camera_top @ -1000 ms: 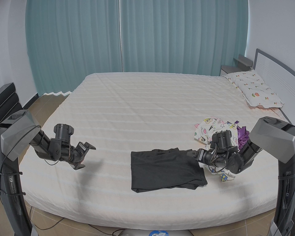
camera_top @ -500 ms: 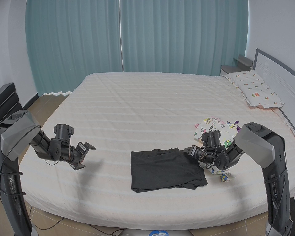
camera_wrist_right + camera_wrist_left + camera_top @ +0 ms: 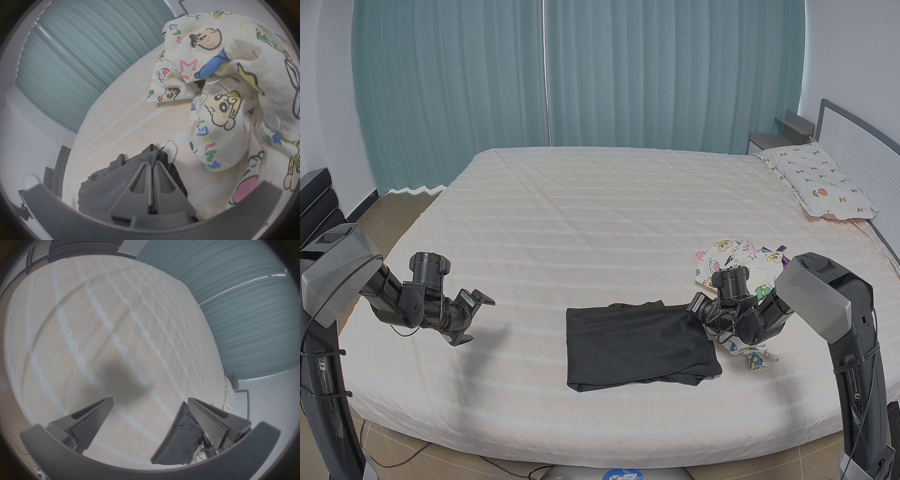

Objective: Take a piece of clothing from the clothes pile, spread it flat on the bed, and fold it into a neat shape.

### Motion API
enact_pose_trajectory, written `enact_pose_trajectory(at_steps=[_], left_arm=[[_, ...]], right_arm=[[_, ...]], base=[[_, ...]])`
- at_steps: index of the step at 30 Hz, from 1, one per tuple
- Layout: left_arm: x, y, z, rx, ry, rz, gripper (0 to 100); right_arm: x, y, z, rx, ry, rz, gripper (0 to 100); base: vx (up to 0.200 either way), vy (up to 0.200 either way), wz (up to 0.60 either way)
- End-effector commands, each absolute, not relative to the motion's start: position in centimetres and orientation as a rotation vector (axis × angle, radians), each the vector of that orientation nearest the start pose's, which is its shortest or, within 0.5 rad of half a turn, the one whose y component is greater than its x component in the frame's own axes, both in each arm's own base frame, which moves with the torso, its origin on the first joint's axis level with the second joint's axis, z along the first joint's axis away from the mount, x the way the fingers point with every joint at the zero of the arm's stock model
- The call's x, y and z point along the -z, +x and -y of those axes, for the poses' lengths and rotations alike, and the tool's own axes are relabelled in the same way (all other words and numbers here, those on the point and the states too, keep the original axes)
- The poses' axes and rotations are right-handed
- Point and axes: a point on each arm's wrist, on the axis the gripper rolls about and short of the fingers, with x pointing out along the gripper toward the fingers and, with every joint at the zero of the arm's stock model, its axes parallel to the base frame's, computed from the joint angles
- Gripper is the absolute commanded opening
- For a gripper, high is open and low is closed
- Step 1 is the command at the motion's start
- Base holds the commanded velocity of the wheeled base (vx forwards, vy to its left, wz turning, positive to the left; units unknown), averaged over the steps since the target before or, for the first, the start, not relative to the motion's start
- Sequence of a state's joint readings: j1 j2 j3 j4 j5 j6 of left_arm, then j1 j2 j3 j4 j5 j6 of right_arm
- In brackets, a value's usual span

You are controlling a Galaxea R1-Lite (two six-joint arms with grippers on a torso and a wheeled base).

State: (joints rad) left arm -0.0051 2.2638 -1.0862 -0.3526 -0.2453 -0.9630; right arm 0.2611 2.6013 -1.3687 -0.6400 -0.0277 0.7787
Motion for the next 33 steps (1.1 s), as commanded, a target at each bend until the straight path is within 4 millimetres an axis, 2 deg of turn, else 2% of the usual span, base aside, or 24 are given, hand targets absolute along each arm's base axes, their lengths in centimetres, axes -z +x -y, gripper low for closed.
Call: enact_pose_trajectory(at_steps=[1, 7, 16, 17, 20, 22, 23, 25, 29, 31, 33], left_arm=[[-2.3, 39.7, 0.7, -0.180, -1.001, -0.876, 100], [-2.4, 39.7, 0.7, -0.179, -1.001, -0.874, 100], [-2.4, 39.7, 0.7, -0.179, -1.001, -0.874, 100], [-2.4, 39.7, 0.7, -0.179, -1.001, -0.874, 100], [-2.4, 39.7, 0.7, -0.179, -1.001, -0.874, 100], [-2.4, 39.7, 0.7, -0.179, -1.000, -0.876, 100], [-2.4, 39.7, 0.7, -0.179, -1.000, -0.876, 100], [-2.5, 39.6, 0.7, -0.180, -1.001, -0.876, 100], [-2.6, 39.5, 1.1, -0.176, -0.990, -0.875, 100], [-3.2, 39.3, 2.1, -0.159, -0.975, -0.870, 100], [-3.8, 39.1, 4.9, -0.105, -0.930, -0.877, 100]], right_arm=[[4.2, 45.7, -12.0, 0.019, 0.672, -0.636, 0], [4.5, 46.7, -11.5, 0.087, 0.663, -0.581, 0], [4.7, 46.5, -11.5, 0.090, 0.659, -0.591, 0], [4.6, 46.5, -11.5, 0.089, 0.662, -0.588, 100], [4.7, 46.1, -11.5, 0.091, 0.653, -0.594, 100], [3.4, 45.6, -11.5, 0.077, 0.654, -0.572, 100], [3.4, 45.6, -11.5, 0.077, 0.654, -0.572, 100], [0.5, 44.0, -11.3, 0.038, 0.672, -0.514, 100], [-2.1, 40.0, -10.8, 0.006, 0.670, -0.518, 100], [-2.8, 38.3, -10.4, 0.000, 0.670, -0.530, 100], [-3.3, 35.6, -9.7, -0.020, 0.677, -0.562, 100]], base=[[0.000, 0.000, 0.00], [0.000, 0.000, 0.00], [0.000, 0.000, 0.00], [0.000, 0.000, 0.00], [0.000, 0.000, 0.00], [0.000, 0.000, 0.00], [0.000, 0.000, 0.00], [0.000, 0.000, 0.00], [0.000, 0.000, 0.00], [0.000, 0.000, 0.00], [0.000, 0.000, 0.00]])
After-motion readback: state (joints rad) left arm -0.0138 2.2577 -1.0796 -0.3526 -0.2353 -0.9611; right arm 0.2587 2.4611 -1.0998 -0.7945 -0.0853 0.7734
